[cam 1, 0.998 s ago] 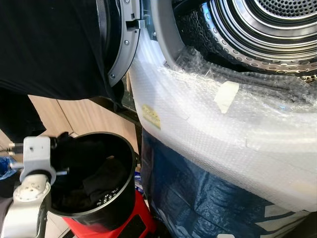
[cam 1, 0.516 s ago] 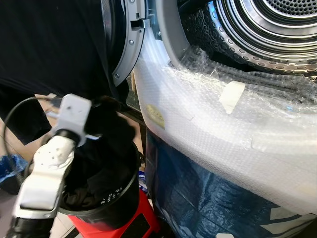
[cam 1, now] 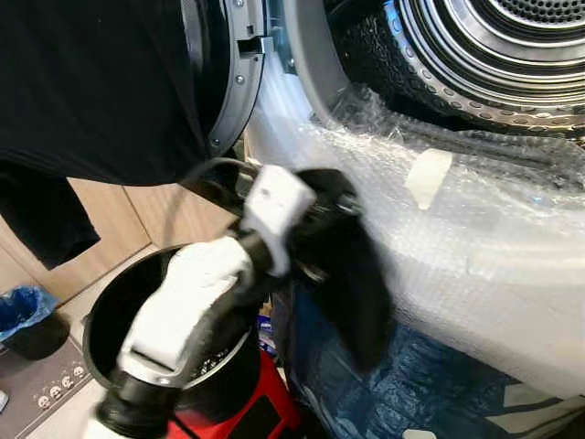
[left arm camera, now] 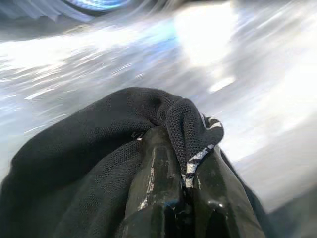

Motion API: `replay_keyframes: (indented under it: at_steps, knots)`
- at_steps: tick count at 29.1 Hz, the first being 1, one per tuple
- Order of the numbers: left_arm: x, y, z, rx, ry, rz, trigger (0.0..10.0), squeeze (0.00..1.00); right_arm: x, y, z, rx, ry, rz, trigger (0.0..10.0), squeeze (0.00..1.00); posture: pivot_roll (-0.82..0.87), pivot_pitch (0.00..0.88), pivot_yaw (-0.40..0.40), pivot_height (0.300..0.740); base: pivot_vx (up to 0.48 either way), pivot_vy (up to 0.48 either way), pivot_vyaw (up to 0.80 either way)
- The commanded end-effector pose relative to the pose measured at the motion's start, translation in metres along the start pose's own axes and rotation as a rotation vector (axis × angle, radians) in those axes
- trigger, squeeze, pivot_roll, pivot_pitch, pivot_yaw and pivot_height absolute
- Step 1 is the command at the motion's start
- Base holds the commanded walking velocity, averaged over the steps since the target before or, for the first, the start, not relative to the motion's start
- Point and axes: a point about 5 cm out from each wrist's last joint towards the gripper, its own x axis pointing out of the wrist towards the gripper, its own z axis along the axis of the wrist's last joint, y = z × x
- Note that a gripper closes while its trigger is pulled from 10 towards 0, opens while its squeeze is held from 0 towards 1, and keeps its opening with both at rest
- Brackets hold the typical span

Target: Clothes washing

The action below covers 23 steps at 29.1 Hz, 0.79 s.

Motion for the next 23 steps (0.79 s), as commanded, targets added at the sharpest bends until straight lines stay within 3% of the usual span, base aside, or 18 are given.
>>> replay_keyframes:
  at_steps: [1,4,7,11,13,17,21,23]
  knots:
    - [0.010,-0.019,0.020,0.029,-0.060,-0.152,0.0,0.00,0.000,0.002,-0.002,0.006,0.004,0.005,10.0,0.00,0.19,0.054,0.094,0.740,0.000,0.000,0.00]
    - [0.026,-0.038,0.018,0.026,-0.056,-0.288,0.0,0.00,0.000,0.003,-0.001,-0.005,0.000,0.008,10.0,0.00,0.17,0.052,0.105,0.740,0.000,0.000,0.00]
    - [0.039,-0.054,0.027,-0.049,-0.102,-0.385,0.0,0.00,0.000,0.001,0.000,0.007,-0.007,0.000,10.0,0.00,0.16,0.056,0.114,0.740,0.000,0.000,0.00]
    - [0.039,-0.058,0.029,-0.087,-0.100,-0.428,0.0,0.00,0.000,0.000,-0.001,0.011,-0.006,-0.004,10.0,0.00,0.14,0.058,0.126,0.740,0.000,0.000,0.00]
    - [0.034,-0.051,0.030,-0.122,-0.099,-0.409,0.0,0.00,-0.001,0.000,-0.003,0.019,-0.006,-0.007,10.0,0.00,0.14,0.062,0.131,0.740,0.000,0.000,0.00]
    - [0.016,-0.039,0.014,-0.079,-0.001,-0.381,0.0,0.00,-0.002,0.000,-0.008,0.016,0.006,-0.004,10.0,0.00,0.15,0.071,0.131,0.740,0.000,0.000,0.00]
    - [-0.015,-0.003,0.004,-0.045,0.110,-0.222,0.0,0.00,-0.002,0.001,-0.010,-0.004,0.008,0.008,10.0,0.00,0.19,0.084,0.124,0.740,0.000,0.000,0.00]
    - [-0.024,0.006,0.000,-0.048,0.140,-0.178,0.0,0.00,-0.002,0.002,-0.009,-0.015,0.005,0.021,10.0,0.00,0.20,0.093,0.126,0.740,0.000,0.000,0.00]
